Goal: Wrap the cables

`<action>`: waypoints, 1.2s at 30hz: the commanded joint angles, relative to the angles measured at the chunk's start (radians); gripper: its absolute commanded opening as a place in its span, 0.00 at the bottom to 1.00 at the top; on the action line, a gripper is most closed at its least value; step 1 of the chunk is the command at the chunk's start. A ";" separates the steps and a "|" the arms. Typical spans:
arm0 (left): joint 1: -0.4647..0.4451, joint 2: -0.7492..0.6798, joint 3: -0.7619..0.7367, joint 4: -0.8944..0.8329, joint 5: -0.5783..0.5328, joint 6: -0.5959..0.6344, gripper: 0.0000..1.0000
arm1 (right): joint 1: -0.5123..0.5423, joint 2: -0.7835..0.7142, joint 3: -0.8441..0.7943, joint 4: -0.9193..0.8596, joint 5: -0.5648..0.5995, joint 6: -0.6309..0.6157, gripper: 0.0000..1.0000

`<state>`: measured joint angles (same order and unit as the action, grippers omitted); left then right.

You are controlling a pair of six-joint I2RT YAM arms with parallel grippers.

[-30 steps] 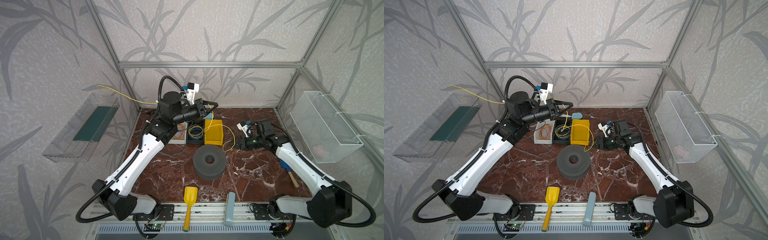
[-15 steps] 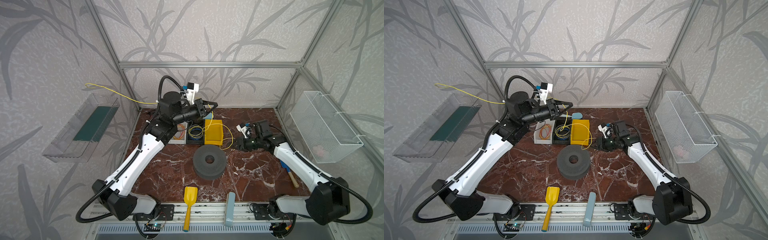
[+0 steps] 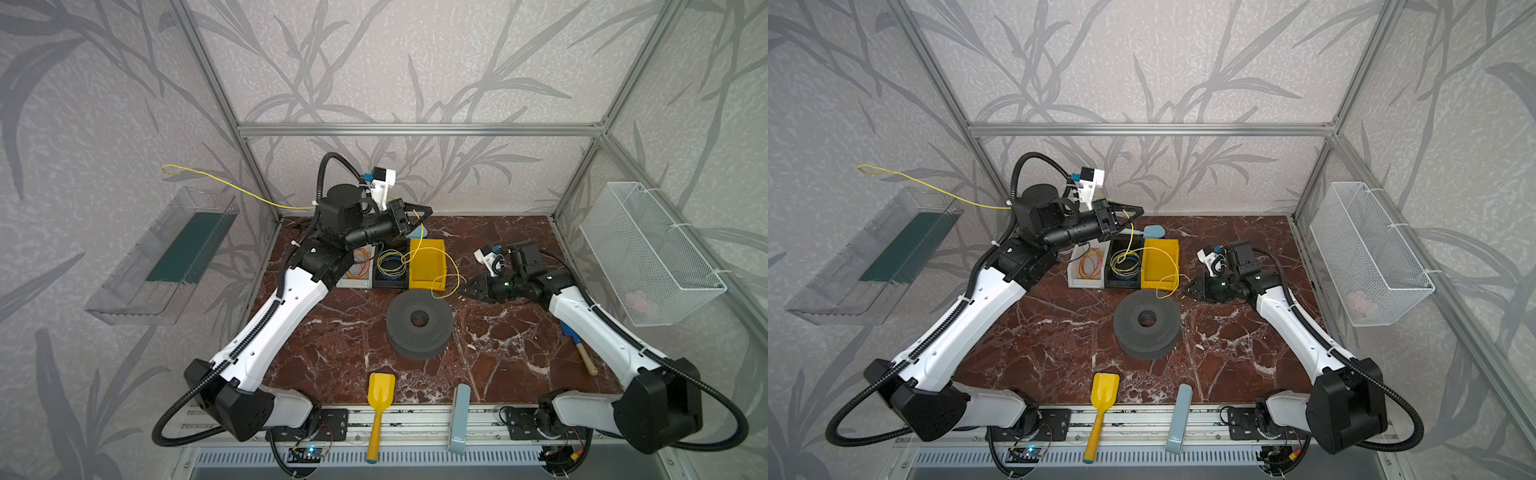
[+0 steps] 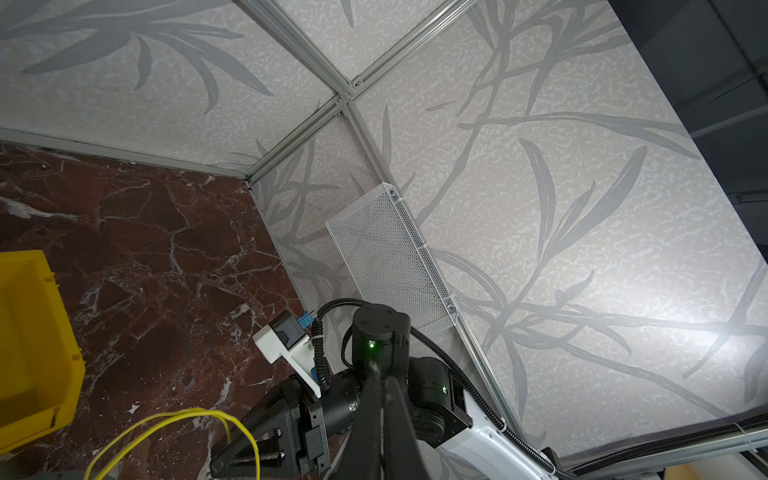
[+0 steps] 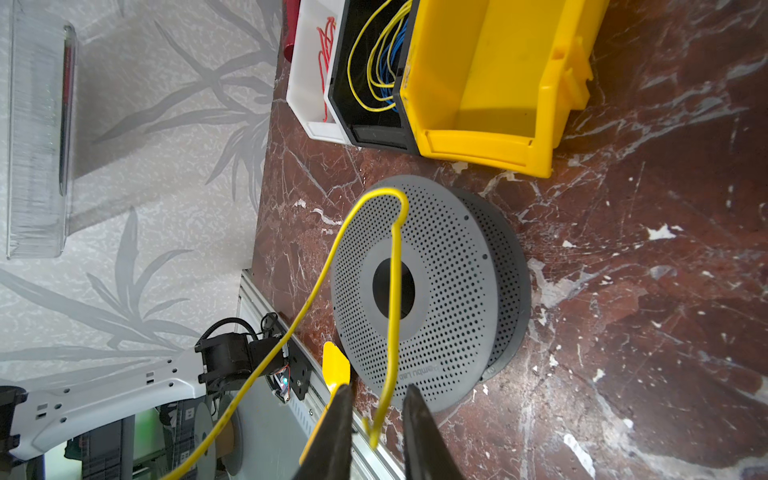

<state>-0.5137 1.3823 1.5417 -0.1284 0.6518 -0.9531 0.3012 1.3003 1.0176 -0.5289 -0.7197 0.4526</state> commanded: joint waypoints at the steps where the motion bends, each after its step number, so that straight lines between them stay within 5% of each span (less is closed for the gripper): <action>1: 0.008 -0.032 -0.009 0.009 -0.002 0.012 0.00 | 0.003 -0.029 -0.001 -0.021 0.003 0.000 0.20; 19: 0.023 -0.049 -0.031 0.022 -0.011 0.007 0.00 | 0.003 -0.012 -0.022 0.011 0.003 0.028 0.08; 36: 0.025 -0.038 -0.029 0.033 0.002 -0.001 0.00 | 0.011 0.024 -0.057 0.141 -0.056 0.117 0.15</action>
<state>-0.4942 1.3609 1.5173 -0.1272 0.6453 -0.9531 0.3035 1.3121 0.9665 -0.4229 -0.7517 0.5545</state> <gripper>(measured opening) 0.048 0.143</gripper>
